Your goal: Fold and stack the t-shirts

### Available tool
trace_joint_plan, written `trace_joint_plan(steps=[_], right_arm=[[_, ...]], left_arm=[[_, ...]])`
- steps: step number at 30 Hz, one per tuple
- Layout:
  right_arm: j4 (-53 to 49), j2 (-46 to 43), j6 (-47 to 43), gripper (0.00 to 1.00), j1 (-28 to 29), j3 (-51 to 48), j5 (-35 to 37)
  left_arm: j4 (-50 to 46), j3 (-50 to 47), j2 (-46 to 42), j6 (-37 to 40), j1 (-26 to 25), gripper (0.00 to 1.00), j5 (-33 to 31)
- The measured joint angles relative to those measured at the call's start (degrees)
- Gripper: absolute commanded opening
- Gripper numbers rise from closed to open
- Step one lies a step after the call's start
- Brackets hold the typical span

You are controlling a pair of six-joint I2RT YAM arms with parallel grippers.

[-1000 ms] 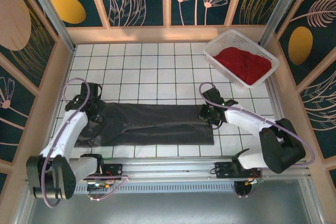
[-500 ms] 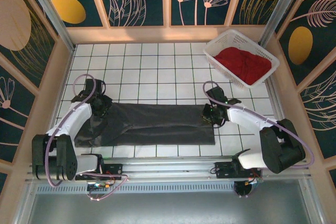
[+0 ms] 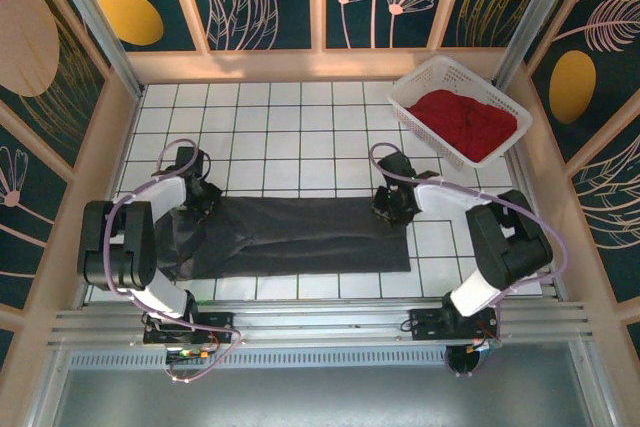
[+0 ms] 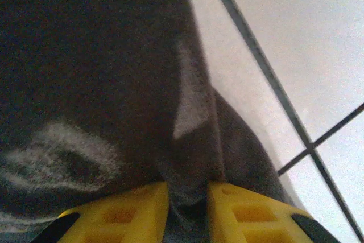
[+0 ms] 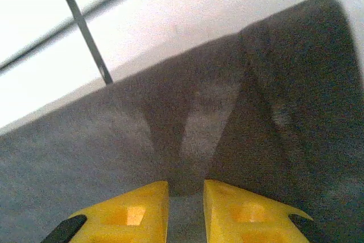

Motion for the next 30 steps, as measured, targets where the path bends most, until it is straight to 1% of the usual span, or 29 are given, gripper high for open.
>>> trace_joint_plan(steps=[2,7,8,10,13,16,19,21,26,30], right_arm=[[0.50,2.99,-0.81,0.23,-2.16,2.80,-0.33],[-0.63,14.40,-5.42,0.24,-7.93,17.33,-0.81],[-0.61,17.20,-6.69,0.25,-8.90,21.18,-1.01],[-0.59,20.94,-9.33,0.30,-9.90,26.67,-1.22],[-0.79,22.67,-13.33,0.37,-10.05,31.45,-1.84],[-0.85,22.27,-16.59,0.41,-8.63,34.97,-2.49],[-0.63,19.78,-17.86,0.43,-6.47,34.58,-3.80],[0.48,17.20,-18.12,0.43,-4.98,32.79,-4.81],[1.68,8.68,-16.85,0.43,-1.73,25.29,-7.89],[2.03,6.49,-16.13,0.43,-0.79,22.71,-8.31]], left_arm=[[1.33,2.12,2.45,0.42,0.61,0.28,1.46],[3.06,16.09,14.19,3.76,1.62,0.30,5.60],[3.34,19.08,16.44,4.76,1.70,0.30,5.88],[3.85,23.96,19.50,6.84,1.79,0.31,5.79],[3.69,26.86,19.39,10.12,2.10,0.34,5.46],[3.30,25.44,16.09,13.44,2.21,0.37,5.44],[3.06,19.58,10.05,16.33,2.27,0.42,6.05],[2.78,16.92,8.00,17.88,2.25,0.44,6.86],[2.51,12.28,7.10,20.33,2.08,0.45,8.92],[2.62,11.32,7.10,21.42,1.42,0.44,9.86]])
